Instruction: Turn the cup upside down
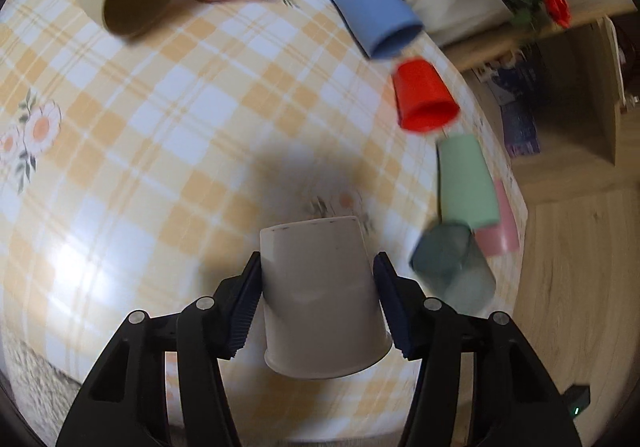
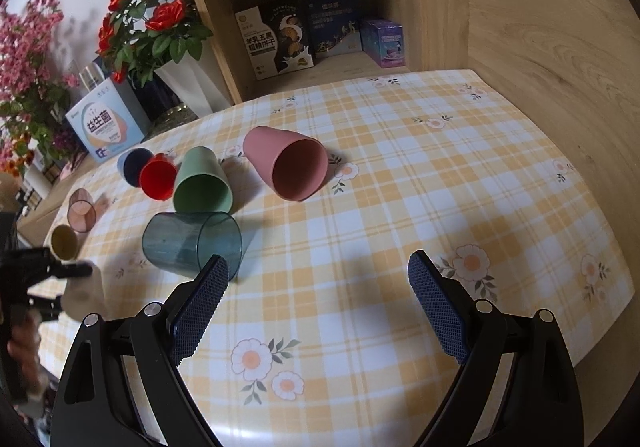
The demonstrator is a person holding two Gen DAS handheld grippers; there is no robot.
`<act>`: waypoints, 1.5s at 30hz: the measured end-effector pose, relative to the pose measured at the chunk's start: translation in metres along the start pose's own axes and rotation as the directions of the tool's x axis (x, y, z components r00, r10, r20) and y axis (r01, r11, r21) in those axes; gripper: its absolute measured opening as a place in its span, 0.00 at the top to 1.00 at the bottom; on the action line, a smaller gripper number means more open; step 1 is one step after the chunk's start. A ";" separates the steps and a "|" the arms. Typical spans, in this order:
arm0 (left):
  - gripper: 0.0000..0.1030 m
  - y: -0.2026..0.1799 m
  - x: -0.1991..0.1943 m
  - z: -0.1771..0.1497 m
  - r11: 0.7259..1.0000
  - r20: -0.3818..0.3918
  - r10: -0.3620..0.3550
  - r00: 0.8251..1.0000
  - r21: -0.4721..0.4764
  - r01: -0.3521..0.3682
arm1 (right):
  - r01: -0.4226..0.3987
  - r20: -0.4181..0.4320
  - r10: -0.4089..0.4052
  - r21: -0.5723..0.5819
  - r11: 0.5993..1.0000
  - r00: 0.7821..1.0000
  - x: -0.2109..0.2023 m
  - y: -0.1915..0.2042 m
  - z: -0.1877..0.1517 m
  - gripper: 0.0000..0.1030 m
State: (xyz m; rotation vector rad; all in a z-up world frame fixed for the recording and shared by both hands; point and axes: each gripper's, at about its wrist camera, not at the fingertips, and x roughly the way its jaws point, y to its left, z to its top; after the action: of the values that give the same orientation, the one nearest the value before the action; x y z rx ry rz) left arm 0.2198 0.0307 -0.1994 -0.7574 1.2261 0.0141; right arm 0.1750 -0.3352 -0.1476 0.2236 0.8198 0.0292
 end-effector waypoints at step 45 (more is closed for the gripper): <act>0.41 -0.183 0.062 -0.111 0.871 -0.027 -0.041 0.999 0.488 0.049 | 0.156 -0.002 -0.157 0.123 0.980 0.988 -0.051 -0.094 -0.004 0.14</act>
State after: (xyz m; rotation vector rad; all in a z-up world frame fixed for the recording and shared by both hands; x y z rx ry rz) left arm 0.2224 -0.1907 -0.1717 -0.3392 1.1596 -0.3330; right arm 0.1317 -0.4323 -0.1326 0.2742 0.8301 -0.1699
